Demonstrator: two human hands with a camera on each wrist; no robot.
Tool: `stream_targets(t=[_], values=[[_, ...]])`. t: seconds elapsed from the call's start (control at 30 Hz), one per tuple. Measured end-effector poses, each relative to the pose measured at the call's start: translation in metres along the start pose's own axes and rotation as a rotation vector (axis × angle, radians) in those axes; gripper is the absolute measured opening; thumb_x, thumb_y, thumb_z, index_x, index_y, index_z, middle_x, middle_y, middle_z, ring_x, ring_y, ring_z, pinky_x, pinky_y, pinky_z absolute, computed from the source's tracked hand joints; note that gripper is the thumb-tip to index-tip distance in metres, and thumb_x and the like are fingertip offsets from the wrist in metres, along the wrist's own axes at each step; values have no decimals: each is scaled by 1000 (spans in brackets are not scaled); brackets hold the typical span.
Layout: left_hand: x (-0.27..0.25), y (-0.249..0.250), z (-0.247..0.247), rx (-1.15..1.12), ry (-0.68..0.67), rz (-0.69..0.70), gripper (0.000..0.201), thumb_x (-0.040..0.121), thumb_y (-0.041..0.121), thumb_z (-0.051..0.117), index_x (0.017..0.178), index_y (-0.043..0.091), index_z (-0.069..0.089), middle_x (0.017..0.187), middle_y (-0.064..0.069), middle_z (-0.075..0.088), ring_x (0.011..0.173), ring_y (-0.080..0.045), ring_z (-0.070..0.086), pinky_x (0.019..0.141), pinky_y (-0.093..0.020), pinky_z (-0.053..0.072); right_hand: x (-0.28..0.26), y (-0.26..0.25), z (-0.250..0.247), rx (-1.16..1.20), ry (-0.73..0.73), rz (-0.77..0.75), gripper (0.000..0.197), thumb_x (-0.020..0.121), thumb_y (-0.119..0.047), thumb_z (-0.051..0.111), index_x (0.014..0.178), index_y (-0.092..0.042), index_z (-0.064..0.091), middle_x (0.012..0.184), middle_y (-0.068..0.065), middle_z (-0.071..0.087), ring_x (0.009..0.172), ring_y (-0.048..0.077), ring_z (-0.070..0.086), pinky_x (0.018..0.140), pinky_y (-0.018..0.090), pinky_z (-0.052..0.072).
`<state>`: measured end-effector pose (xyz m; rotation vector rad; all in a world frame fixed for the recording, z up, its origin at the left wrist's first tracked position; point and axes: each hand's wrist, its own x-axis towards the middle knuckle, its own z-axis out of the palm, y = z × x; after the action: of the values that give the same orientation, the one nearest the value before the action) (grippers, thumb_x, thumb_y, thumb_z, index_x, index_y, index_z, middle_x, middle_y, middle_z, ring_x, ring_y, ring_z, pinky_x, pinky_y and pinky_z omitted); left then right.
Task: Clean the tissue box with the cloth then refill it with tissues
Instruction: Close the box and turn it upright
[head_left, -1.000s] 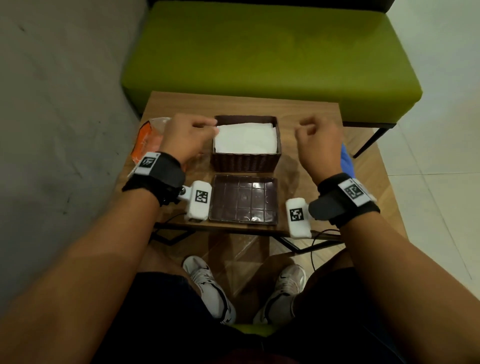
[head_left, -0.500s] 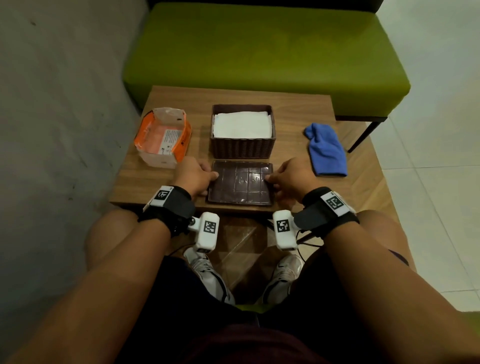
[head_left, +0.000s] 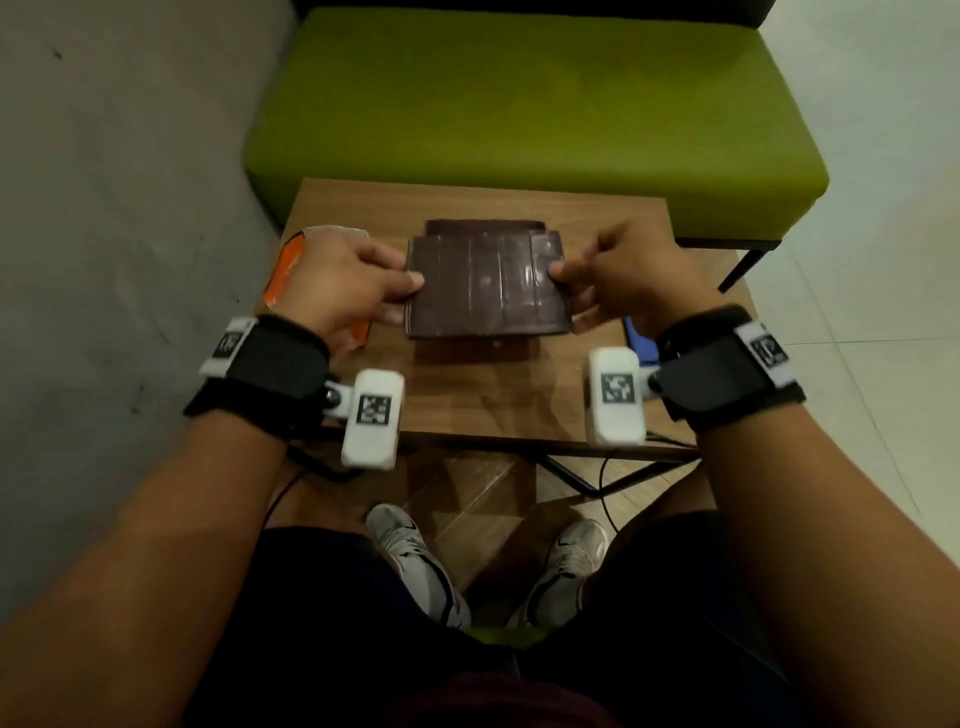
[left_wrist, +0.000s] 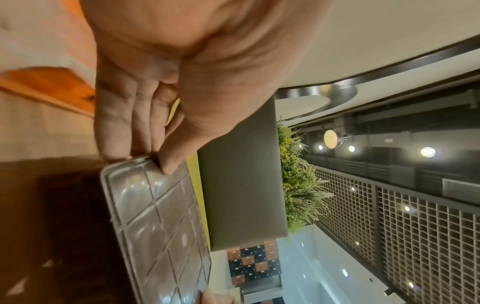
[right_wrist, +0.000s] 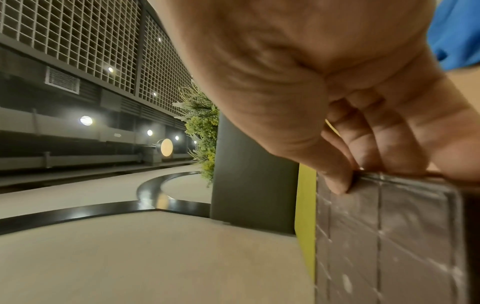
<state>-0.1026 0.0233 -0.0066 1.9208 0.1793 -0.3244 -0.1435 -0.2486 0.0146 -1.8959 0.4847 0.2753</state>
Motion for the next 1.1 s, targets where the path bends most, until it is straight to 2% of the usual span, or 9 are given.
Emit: stream_targets(t=[0.1, 0.27, 0.37, 0.5, 0.6, 0.67, 0.8, 0.97, 1.1], values=[[38, 13, 8, 49, 20, 14, 19, 92, 2, 83, 90, 13, 66, 91, -6, 70, 76, -16, 71, 48, -20, 55, 32, -10, 5, 5, 14, 20, 32, 97, -5, 73, 79, -13, 48, 68, 13, 63, 54, 25, 61, 43, 34, 57], [83, 6, 17, 95, -20, -49, 21, 93, 0, 81, 91, 12, 64, 103, -11, 72, 86, -22, 74, 52, -24, 59, 64, -12, 15, 11, 29, 62, 25, 99, -6, 71, 86, -12, 50, 81, 16, 67, 62, 28, 68, 47, 36, 57], [94, 6, 19, 92, -21, -60, 22, 94, -2, 79, 89, 11, 62, 102, -12, 71, 87, -24, 74, 49, -23, 59, 74, -13, 18, 32, 49, 46, 25, 100, -6, 69, 86, -12, 49, 77, 13, 66, 50, 20, 68, 38, 27, 51], [98, 11, 21, 123, -28, -63, 20, 94, -3, 78, 92, 10, 63, 95, -9, 70, 82, -20, 72, 49, -22, 60, 78, -15, 18, -23, 74, 53, 22, 101, -6, 68, 88, -10, 51, 80, 14, 66, 58, 22, 65, 36, 24, 49], [99, 12, 21, 137, -50, -64, 18, 94, -3, 79, 104, 4, 66, 96, -8, 70, 80, -19, 73, 56, -25, 64, 79, -15, 18, -52, 84, 71, 19, 101, -9, 70, 90, -8, 53, 83, 14, 66, 58, 21, 64, 36, 24, 48], [98, 11, 21, 144, -62, -66, 18, 93, -3, 79, 102, 4, 66, 95, -9, 70, 79, -19, 73, 57, -26, 65, 79, -14, 17, -46, 85, 88, 22, 101, -9, 70, 87, -9, 52, 78, 13, 64, 54, 20, 61, 36, 25, 49], [93, 15, 19, 141, -79, -96, 22, 93, -5, 79, 89, 8, 62, 95, -10, 68, 80, -21, 73, 52, -25, 64, 81, -17, 17, -67, 47, 145, 32, 102, -7, 67, 77, -10, 49, 71, 10, 54, 53, 17, 49, 50, 32, 52], [90, 15, 18, 137, -94, -137, 18, 93, -4, 79, 92, 5, 64, 97, -12, 70, 82, -20, 73, 54, -26, 65, 86, -17, 14, -89, -15, 261, 29, 107, -13, 61, 81, -10, 48, 71, 3, 48, 57, 12, 41, 57, 25, 45], [90, 19, 20, 155, -97, -164, 18, 95, -2, 78, 93, 8, 63, 92, -12, 71, 73, -19, 73, 47, -28, 63, 96, -12, 12, -76, -38, 280, 23, 104, -15, 66, 83, -10, 57, 76, 5, 58, 62, 13, 52, 63, 25, 49]])
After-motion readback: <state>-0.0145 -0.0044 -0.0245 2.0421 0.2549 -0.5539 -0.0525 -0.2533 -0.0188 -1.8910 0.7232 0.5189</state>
